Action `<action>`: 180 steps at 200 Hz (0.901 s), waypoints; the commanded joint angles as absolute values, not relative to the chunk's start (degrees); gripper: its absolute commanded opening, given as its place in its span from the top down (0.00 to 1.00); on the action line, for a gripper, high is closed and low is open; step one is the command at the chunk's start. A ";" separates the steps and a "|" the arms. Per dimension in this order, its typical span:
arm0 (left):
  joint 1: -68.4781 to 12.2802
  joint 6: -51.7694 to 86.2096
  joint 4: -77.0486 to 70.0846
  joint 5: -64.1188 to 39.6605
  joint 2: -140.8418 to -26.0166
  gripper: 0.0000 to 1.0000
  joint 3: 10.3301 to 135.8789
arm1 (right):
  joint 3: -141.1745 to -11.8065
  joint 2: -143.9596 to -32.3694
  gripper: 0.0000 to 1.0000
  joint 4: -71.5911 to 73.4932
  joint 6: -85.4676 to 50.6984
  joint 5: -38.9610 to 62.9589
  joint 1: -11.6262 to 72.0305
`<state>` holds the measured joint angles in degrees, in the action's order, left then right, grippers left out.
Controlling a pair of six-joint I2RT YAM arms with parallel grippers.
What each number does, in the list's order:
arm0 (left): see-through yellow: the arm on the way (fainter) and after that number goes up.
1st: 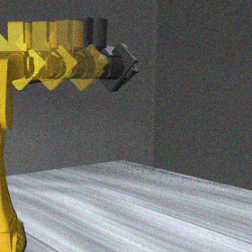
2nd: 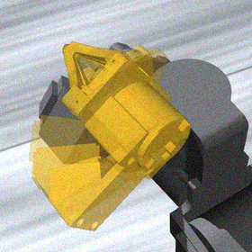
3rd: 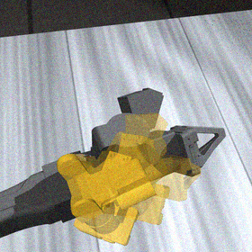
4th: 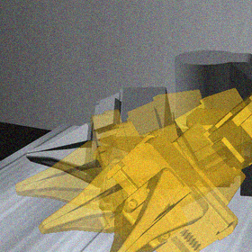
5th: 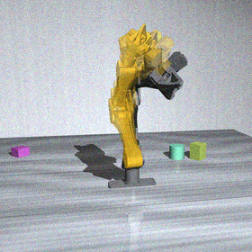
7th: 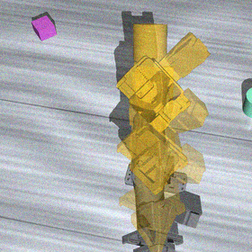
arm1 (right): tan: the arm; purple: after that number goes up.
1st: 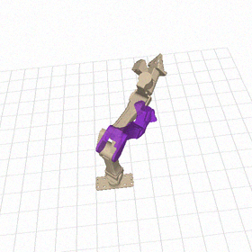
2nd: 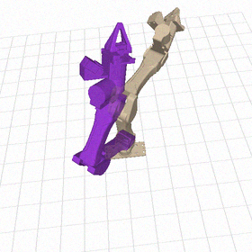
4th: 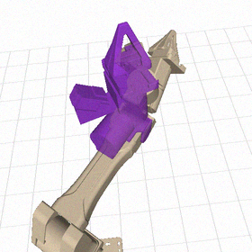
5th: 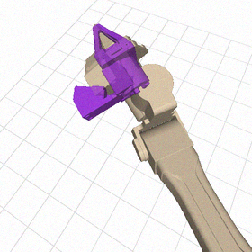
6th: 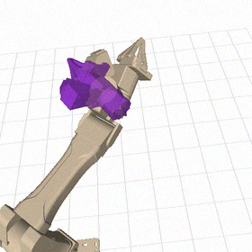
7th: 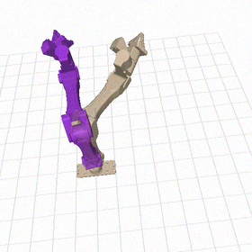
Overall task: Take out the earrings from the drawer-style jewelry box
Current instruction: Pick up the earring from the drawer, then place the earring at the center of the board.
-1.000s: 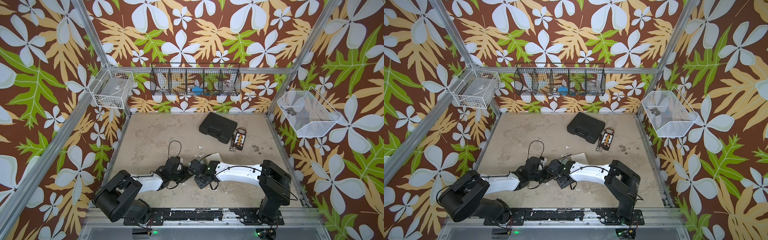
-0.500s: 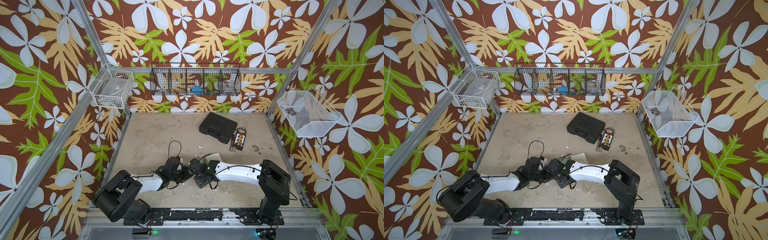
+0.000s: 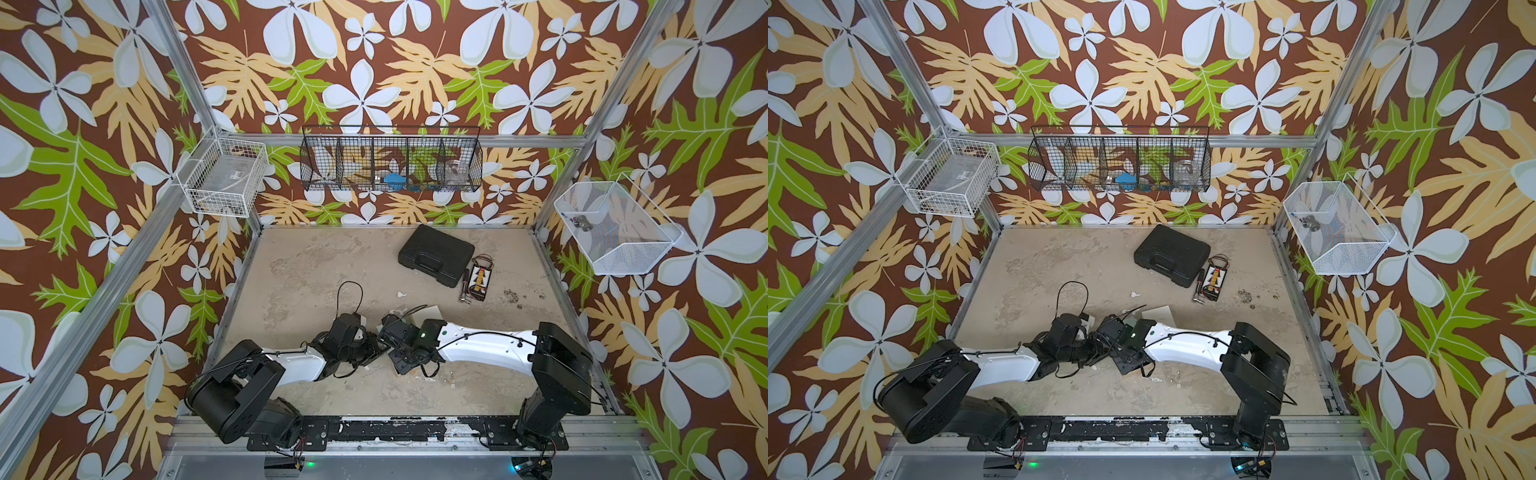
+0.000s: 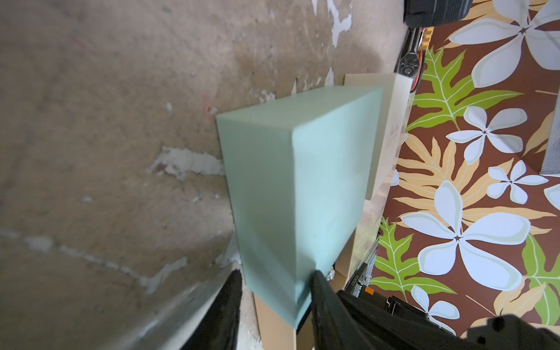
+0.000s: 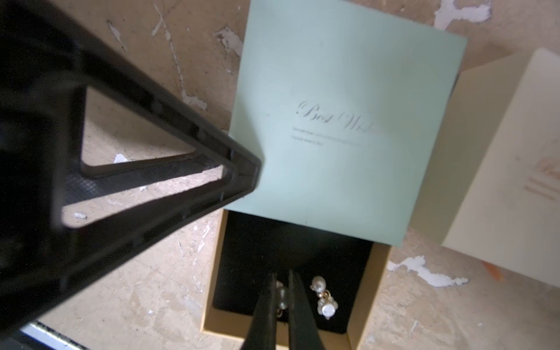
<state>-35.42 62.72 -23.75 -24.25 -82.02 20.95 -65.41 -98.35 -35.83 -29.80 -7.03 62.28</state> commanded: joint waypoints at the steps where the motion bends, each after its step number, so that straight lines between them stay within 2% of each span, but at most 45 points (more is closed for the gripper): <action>1: -35.51 62.14 -22.65 -23.65 -82.29 0.61 21.18 | -65.07 -96.68 0.92 -37.59 -30.28 -6.94 62.57; 46: -35.51 62.19 -22.59 -23.33 -81.74 0.61 20.95 | -61.31 -90.22 0.92 -39.37 -31.59 -4.77 64.04; 89: -35.51 62.15 -22.50 -23.29 -81.87 0.61 21.03 | -57.16 -85.57 0.92 -40.37 -32.82 -1.04 68.74; 180: -35.51 61.61 -21.69 -23.26 -81.90 0.61 21.46 | -53.15 -90.58 0.91 -32.58 -33.63 5.48 70.75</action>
